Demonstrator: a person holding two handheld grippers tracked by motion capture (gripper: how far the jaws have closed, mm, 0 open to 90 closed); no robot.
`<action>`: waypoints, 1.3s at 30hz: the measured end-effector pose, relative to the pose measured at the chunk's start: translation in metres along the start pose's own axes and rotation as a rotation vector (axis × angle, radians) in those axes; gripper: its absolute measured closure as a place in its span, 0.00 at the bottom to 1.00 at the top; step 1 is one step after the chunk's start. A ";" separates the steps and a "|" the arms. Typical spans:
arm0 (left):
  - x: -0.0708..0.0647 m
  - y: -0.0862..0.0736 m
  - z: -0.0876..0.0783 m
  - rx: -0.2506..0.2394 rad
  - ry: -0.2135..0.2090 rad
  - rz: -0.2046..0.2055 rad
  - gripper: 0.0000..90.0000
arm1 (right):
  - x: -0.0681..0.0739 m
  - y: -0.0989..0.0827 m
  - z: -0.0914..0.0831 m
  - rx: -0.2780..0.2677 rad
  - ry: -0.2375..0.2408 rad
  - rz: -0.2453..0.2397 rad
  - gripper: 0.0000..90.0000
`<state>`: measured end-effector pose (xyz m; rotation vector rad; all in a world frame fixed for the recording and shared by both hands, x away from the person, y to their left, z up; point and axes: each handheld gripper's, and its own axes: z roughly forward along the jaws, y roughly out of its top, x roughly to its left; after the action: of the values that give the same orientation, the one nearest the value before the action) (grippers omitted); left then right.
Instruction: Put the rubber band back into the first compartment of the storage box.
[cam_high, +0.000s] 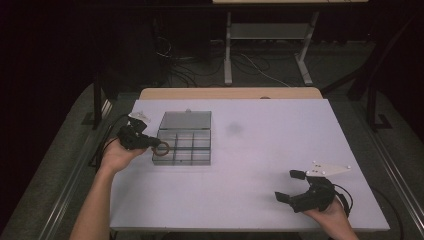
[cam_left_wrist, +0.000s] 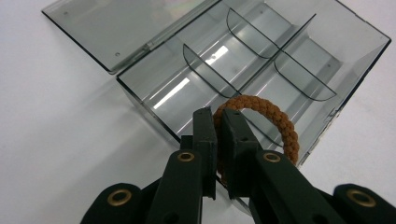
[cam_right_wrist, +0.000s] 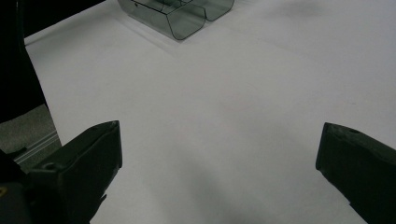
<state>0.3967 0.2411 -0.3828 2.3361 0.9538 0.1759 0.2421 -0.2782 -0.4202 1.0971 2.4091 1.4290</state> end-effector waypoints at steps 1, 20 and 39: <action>0.000 -0.001 0.001 0.004 0.000 0.000 0.92 | 0.000 0.000 0.000 0.000 0.000 -0.002 0.01; 0.000 -0.002 0.018 0.027 -0.013 0.008 0.92 | 0.000 0.000 -0.001 0.005 0.002 -0.002 0.01; -0.009 0.003 0.023 0.041 -0.042 0.016 0.73 | 0.002 -0.001 0.000 0.011 0.006 -0.007 0.01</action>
<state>0.3995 0.2220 -0.3983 2.3756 0.9263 0.1146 0.2404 -0.2775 -0.4203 1.0865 2.4252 1.4214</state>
